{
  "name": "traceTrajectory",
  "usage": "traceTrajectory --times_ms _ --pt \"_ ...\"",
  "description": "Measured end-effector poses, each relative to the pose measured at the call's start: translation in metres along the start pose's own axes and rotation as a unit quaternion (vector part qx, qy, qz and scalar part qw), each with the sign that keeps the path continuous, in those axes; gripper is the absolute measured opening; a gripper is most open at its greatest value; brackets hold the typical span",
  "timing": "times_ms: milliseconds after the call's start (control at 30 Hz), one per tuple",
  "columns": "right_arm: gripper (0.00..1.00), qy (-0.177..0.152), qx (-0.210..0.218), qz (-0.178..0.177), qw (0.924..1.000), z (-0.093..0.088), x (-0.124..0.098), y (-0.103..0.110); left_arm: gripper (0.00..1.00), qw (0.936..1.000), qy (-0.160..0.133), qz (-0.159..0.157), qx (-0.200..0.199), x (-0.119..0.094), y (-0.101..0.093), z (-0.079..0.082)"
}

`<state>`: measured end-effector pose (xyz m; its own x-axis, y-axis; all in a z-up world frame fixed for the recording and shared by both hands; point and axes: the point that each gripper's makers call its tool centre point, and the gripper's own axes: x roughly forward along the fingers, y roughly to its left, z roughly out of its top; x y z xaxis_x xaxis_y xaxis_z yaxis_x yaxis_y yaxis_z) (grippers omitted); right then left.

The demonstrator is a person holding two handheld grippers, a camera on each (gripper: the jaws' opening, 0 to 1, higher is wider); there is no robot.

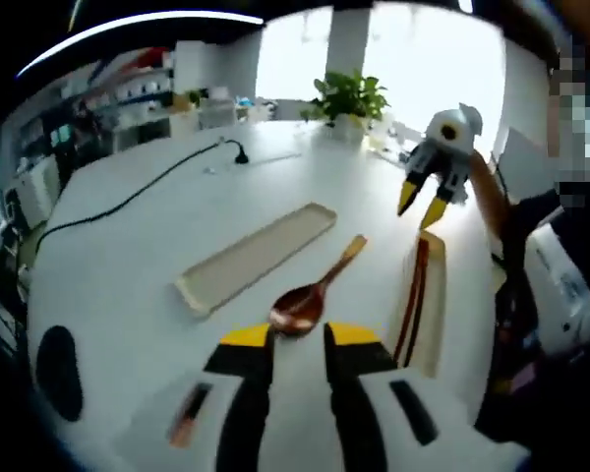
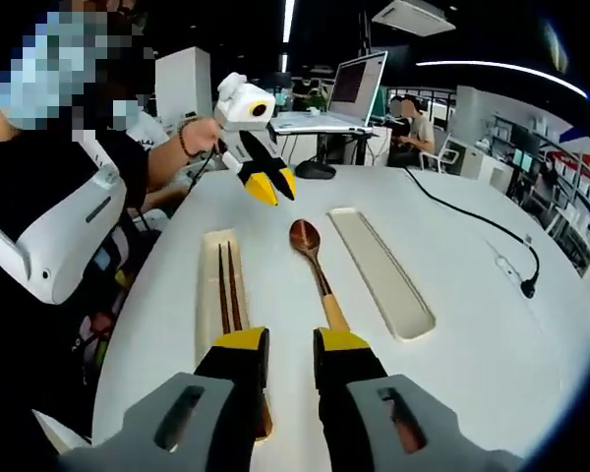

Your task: Arrange the utensils inside the cutlery case until each visible utensil rests in its matching compartment.

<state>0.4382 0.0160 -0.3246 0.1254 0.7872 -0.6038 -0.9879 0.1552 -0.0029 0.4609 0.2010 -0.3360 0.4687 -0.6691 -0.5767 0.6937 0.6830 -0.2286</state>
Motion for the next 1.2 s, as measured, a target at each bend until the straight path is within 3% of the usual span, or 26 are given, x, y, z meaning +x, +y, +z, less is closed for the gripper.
traceTrajectory --times_ms 133,233,333,533,600,667,700,800,1200 --pt "0.16 0.04 -0.033 -0.043 0.9977 -0.005 0.009 -0.027 0.27 0.9993 -0.002 -0.012 -0.036 0.012 0.006 -0.002" --pt "0.16 0.074 -0.034 -0.037 0.996 -0.015 0.017 -0.031 0.33 0.998 0.001 -0.035 -0.052 0.021 0.003 -0.005" --pt "0.15 0.08 -0.04 -0.035 0.9954 -0.016 0.026 -0.036 0.35 0.9939 -0.007 -0.071 -0.084 0.026 -0.008 -0.004" --pt "0.15 0.099 -0.048 -0.018 0.9938 -0.017 0.04 -0.041 0.43 0.9924 -0.001 -0.077 -0.096 0.032 -0.008 -0.007" --pt "0.12 0.102 -0.03 -0.009 0.9943 -0.02 0.043 -0.041 0.47 0.9929 0.007 -0.08 -0.088 0.033 -0.009 -0.011" --pt "0.05 0.121 -0.003 -0.004 0.9926 -0.028 0.044 -0.04 0.46 0.9929 0.006 -0.08 -0.087 0.033 -0.008 -0.012" --pt "0.05 0.095 -0.007 -0.006 0.9955 -0.02 0.049 -0.044 0.45 0.9923 0.003 -0.083 -0.092 0.033 -0.007 -0.012" --pt "0.0 0.098 0.008 0.0 0.9952 -0.018 0.042 -0.045 0.42 0.9895 -0.003 -0.09 -0.113 0.033 -0.005 -0.01" --pt "0.0 0.097 0.002 -0.003 0.9953 -0.02 0.037 -0.038 0.28 0.9723 -0.033 -0.105 -0.206 0.035 -0.001 -0.005"
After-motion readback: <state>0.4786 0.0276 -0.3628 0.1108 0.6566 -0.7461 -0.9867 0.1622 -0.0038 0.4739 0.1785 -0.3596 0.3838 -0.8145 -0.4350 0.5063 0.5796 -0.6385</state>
